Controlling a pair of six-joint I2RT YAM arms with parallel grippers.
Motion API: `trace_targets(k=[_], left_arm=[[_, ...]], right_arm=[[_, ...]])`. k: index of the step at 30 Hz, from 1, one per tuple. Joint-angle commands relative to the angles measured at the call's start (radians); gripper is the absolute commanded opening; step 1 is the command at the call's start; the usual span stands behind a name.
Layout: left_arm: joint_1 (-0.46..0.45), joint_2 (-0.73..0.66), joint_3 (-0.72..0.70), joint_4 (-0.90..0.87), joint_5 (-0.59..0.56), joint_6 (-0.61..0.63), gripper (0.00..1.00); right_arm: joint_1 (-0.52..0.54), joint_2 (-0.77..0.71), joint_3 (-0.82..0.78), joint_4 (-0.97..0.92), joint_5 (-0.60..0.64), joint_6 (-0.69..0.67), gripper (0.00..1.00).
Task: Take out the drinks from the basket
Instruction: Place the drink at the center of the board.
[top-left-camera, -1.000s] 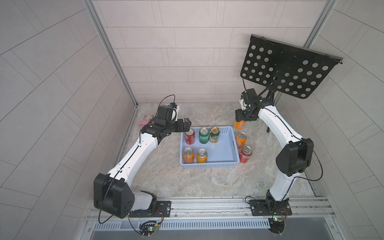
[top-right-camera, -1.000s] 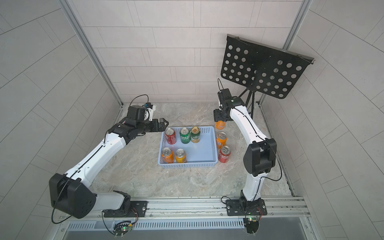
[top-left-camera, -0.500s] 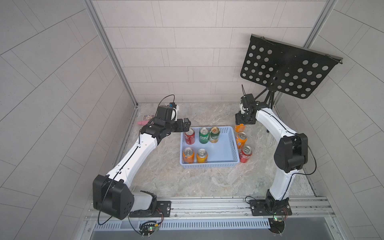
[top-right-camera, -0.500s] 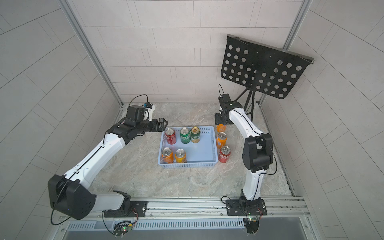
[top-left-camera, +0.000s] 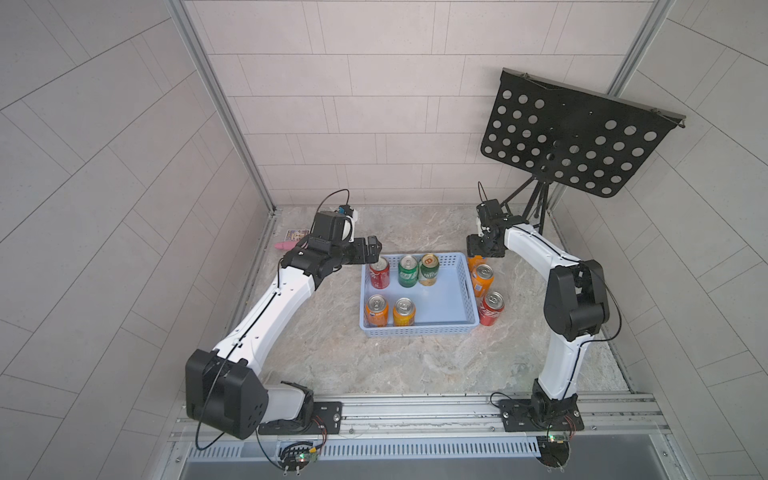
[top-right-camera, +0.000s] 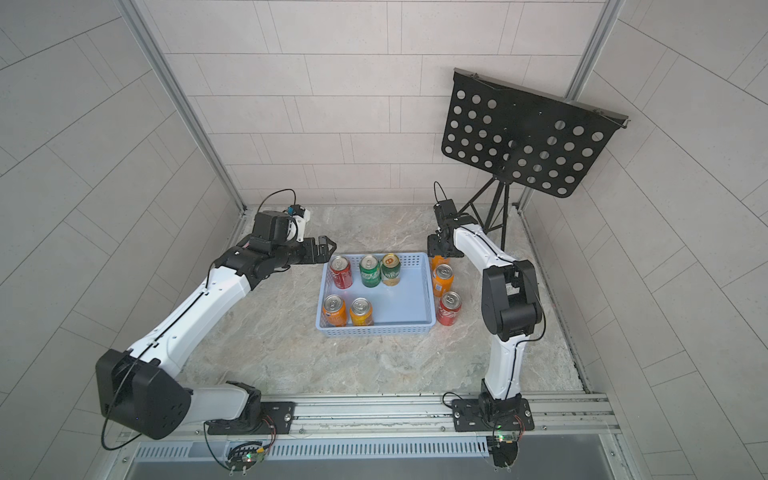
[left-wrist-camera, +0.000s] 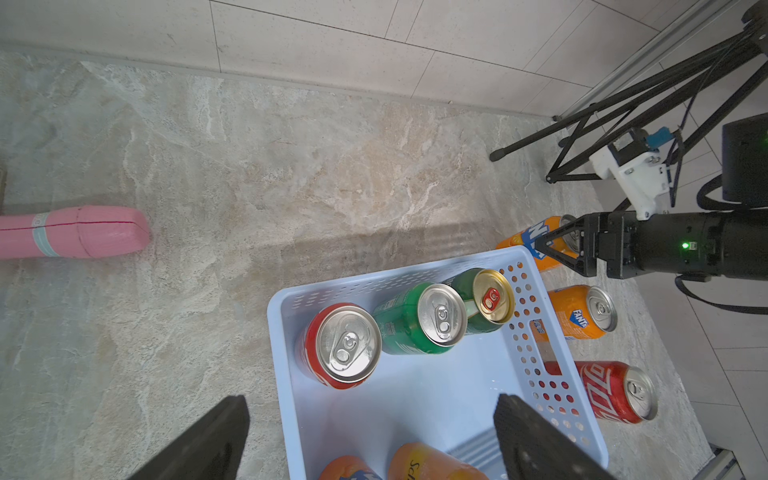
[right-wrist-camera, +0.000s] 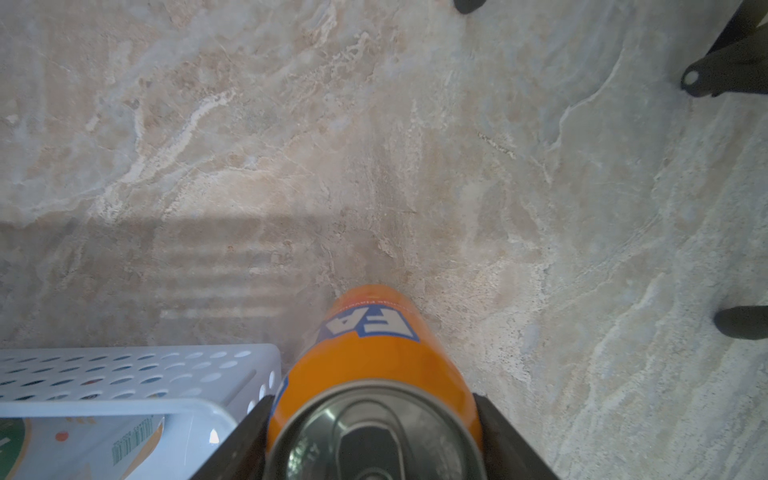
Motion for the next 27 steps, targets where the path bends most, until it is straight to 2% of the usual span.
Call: trace_targets(k=[1,6,10,14,20,27], left_arm=[[-0.005,-0.005,-0.005,0.011,0.000,0.007,1.00],[-0.005,-0.005,-0.004,0.010,-0.004,0.009,1.00],[-0.004,-0.004,-0.005,0.009,-0.001,0.008,1.00],[-0.004,-0.005,-0.005,0.009,-0.001,0.006,1.00],[-0.004,-0.009,-0.005,0.008,-0.006,0.009,1.00],[-0.004,-0.006,-0.005,0.011,0.004,0.010,1.00]], right_arm=[[-0.002,-0.028,-0.016,0.032,0.001,0.012,0.24],[-0.002,-0.042,-0.020,0.020,-0.017,0.017,0.60],[-0.002,-0.071,-0.015,0.013,-0.022,0.022,0.79],[-0.002,-0.094,0.002,-0.006,-0.021,0.024,0.85],[-0.002,-0.150,0.027,-0.040,-0.020,0.031,0.87],[0.006,-0.332,0.017,-0.008,-0.160,-0.011,0.86]])
